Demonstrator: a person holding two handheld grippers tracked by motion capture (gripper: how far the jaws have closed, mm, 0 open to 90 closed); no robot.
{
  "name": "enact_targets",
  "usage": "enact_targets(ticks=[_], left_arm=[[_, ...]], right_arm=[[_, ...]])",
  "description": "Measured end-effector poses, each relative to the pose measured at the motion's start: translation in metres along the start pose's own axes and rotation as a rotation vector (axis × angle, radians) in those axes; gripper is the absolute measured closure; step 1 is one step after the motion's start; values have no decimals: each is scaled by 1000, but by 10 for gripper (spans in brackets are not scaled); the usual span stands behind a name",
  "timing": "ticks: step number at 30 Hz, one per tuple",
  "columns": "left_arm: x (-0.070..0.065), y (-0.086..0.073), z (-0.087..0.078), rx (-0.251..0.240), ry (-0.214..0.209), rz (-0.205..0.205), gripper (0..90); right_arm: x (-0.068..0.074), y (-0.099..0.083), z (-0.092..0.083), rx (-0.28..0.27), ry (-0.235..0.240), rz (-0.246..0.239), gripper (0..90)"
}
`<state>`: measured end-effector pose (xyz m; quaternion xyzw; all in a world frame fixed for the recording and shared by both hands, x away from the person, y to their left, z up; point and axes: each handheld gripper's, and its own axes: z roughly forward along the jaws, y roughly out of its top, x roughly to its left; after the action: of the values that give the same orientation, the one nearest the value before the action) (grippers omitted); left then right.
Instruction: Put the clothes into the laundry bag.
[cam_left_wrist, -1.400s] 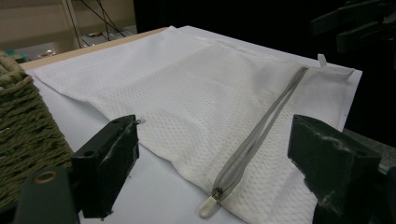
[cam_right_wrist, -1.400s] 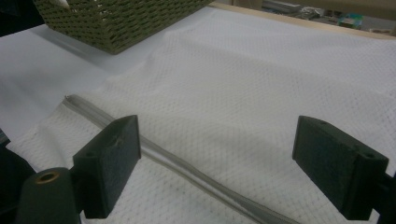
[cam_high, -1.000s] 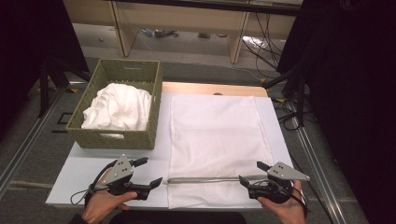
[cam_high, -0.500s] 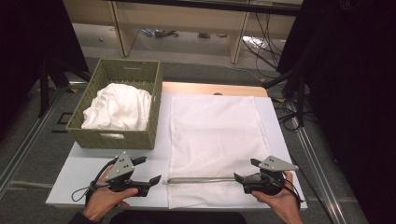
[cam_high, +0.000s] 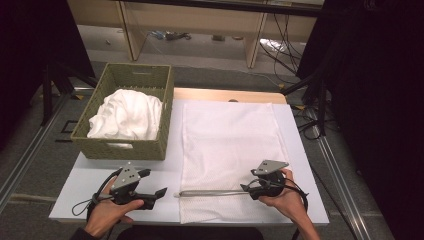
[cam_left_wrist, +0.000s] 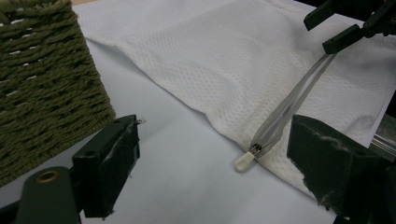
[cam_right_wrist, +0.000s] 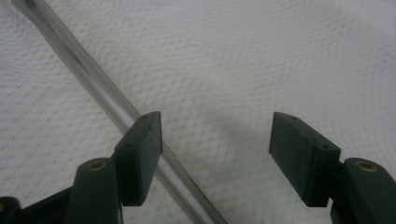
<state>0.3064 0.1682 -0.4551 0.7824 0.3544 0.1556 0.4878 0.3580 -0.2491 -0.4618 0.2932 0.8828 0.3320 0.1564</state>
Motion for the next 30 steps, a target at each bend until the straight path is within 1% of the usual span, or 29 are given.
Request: enact_targets(ticks=[2, 3, 4, 5, 6, 7, 8, 9, 10, 11, 12, 13, 14, 15, 16, 17, 18, 19, 20, 21, 22, 23, 24, 25, 26, 27, 28, 29, 30], left_arm=[[0, -1, 0, 4, -3, 2, 168], [0, -1, 0, 4, -3, 2, 170], [0, -1, 0, 16, 2, 3, 170], [-1, -1, 1, 21, 2, -2, 172], [0, -1, 2, 21, -7, 1, 173], [-1, -1, 2, 22, -10, 2, 174], [-2, -1, 2, 24, -11, 6, 175], [-3, -1, 2, 23, -16, 8, 177], [-3, -1, 3, 24, -23, 16, 179], [-3, -1, 3, 24, -23, 16, 180], [-4, -1, 3, 28, -20, 14, 182], [-4, -1, 3, 28, -20, 14, 184], [-3, -2, 4, 38, -21, 19, 186], [-3, -2, 4, 38, -21, 19, 186], [-3, -2, 4, 41, -20, 24, 187], [-3, -2, 4, 41, -20, 24, 187], [-3, -1, 4, 36, -16, 21, 187], [-3, -2, 3, 38, -15, 24, 188], [-4, -2, 3, 36, -10, 20, 189], [-4, -2, 3, 36, -10, 20, 189], [-3, -2, 4, 44, -10, 25, 189], [-3, -2, 5, 38, -10, 20, 190], [-3, -2, 5, 43, -10, 24, 193], [-3, -2, 5, 43, -10, 24, 193], [-5, -3, 5, 39, -17, 23, 193], [-5, -3, 5, 39, -17, 23, 194], [-4, -2, 5, 42, -17, 33, 194], [-4, -2, 6, 45, -21, 35, 195], [-4, -2, 6, 54, -12, 44, 201]], right_arm=[[1, 2, 4, 22, 9, -27, 373], [1, 2, 4, 22, 9, -27, 373], [2, 3, 7, 38, 9, -38, 381], [3, 3, 11, 54, 18, -53, 401], [3, 4, 13, 72, 25, -64, 419], [3, 5, 17, 75, 24, -88, 435], [6, 5, 18, 99, 37, -48, 441], [5, 7, 25, 116, 48, -89, 486], [4, 8, 25, 110, 52, -101, 556], [4, 8, 25, 110, 52, -101, 556], [3, 9, 25, 119, 33, -126, 664], [1, 10, 25, 124, 28, -130, 696], [0, 11, 25, 133, 11, -113, 717], [0, 11, 25, 133, 11, -113, 717], [-6, 12, 27, 142, -23, -135, 717], [-6, 12, 27, 142, -23, -135, 717], [-9, 12, 27, 137, -26, -130, 714], [-10, 12, 25, 148, -26, -100, 671], [-13, 12, 28, 124, -25, -125, 614], [-13, 12, 28, 124, -25, -125, 614], [-13, 11, 29, 140, -26, 3, 478], [-16, 13, 28, 157, -9, 19, 461], [-21, 12, 31, 133, 1, 4, 461], [-22, 12, 30, 145, 16, 35, 461], [-28, 11, 33, 127, 44, 19, 460], [-28, 11, 33, 127, 44, 19, 460], [-31, 12, 34, 136, 64, 55, 525], [-32, 13, 34, 137, 66, 40, 566], [-33, 15, 32, 155, 73, 62, 666]])
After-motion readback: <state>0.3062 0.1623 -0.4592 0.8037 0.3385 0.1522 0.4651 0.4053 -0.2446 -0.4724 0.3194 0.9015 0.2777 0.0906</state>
